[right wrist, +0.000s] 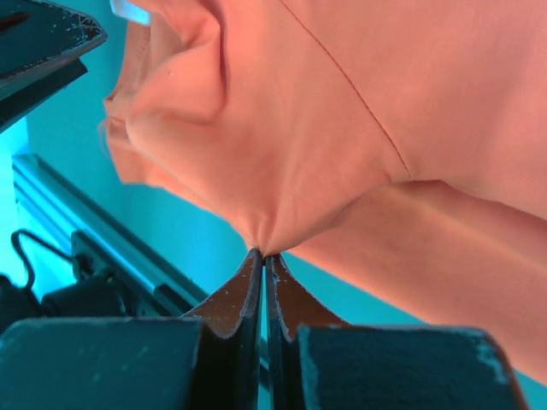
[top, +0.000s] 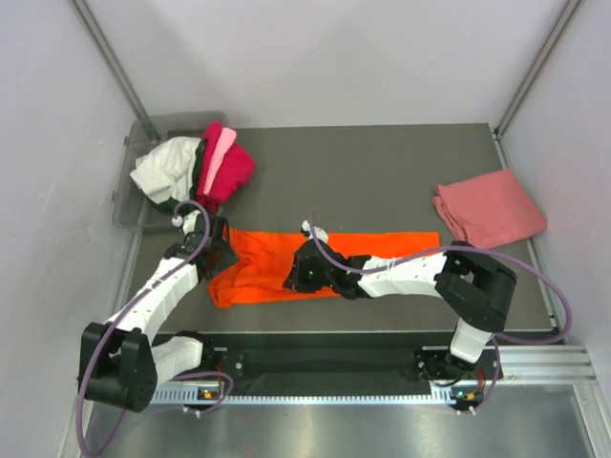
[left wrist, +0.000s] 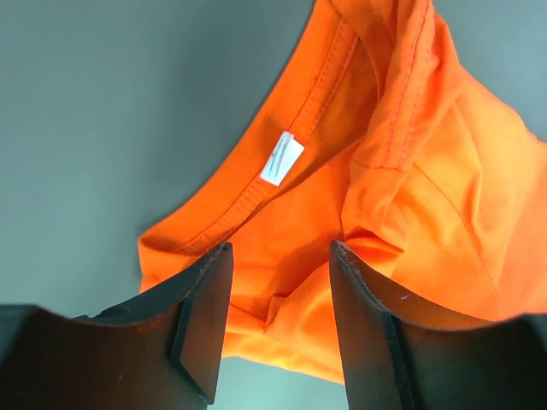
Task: Fold and stack the t-shirts
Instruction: Fold the tshirt
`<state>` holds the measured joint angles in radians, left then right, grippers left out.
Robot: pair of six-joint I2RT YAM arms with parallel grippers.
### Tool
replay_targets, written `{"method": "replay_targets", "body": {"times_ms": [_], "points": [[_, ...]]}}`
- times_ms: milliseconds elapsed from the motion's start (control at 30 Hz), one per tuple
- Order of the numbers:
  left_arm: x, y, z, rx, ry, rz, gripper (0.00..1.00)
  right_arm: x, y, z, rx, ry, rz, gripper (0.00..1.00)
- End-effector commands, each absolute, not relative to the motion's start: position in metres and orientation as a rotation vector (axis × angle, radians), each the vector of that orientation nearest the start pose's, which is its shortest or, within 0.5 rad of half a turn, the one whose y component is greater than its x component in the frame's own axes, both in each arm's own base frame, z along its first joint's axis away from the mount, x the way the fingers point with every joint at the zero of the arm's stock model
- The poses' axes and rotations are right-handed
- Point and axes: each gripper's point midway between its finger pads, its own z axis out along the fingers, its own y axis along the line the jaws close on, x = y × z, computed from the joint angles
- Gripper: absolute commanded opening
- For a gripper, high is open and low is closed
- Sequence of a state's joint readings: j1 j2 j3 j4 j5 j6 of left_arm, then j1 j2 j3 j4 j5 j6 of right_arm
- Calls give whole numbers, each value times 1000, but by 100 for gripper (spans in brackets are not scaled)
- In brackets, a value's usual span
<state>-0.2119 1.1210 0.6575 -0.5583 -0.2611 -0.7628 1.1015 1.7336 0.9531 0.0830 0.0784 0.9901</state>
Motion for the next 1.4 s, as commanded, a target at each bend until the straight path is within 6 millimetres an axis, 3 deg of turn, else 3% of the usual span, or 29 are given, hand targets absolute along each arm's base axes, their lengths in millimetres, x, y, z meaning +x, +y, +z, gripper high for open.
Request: {"method": "replay_targets", "body": {"times_ms": [0, 267, 733, 867, 1067, 1233, 1367], "points": [[257, -42, 82, -762, 2414, -88, 54, 189, 415, 90, -130, 2429, 1043, 0], [238, -58, 72, -777, 2447, -224, 54, 190, 406, 84, -233, 2474, 1084, 0], [246, -60, 77, -742, 2456, -224, 53, 192, 384, 86, -283, 2465, 1036, 0], [244, -59, 72, -735, 2470, -214, 53, 194, 387, 88, -299, 2446, 1045, 18], [243, -66, 66, -728, 2502, -252, 50, 196, 396, 85, -275, 2446, 1081, 15], [233, -78, 70, -708, 2513, -351, 47, 195, 389, 76, -286, 2471, 1022, 25], [216, -93, 63, -713, 2536, -491, 47, 196, 381, 66, -295, 2472, 969, 35]]}}
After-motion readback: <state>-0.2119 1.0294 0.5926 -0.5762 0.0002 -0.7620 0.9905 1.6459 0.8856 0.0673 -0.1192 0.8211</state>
